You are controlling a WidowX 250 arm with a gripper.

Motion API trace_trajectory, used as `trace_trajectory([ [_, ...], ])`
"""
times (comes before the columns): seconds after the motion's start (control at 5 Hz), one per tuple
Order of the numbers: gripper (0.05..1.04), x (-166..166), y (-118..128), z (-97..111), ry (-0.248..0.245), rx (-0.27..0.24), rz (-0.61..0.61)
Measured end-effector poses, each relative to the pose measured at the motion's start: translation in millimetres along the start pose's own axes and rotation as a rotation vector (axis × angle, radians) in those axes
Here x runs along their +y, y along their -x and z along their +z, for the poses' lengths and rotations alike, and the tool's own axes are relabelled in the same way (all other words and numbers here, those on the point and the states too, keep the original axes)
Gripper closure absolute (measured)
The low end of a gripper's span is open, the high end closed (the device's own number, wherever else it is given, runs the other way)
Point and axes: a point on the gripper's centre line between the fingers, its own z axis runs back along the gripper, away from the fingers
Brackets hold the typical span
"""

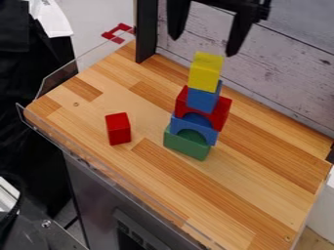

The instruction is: Remove the yellow cube from the blue cube and put it on the left

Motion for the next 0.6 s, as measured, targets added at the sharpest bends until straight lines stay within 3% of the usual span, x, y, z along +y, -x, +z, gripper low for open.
trace_trajectory([
  [0.6, 0.084, -2.2, -0.9, -19.3, 0.004, 0.077, 0.049],
])
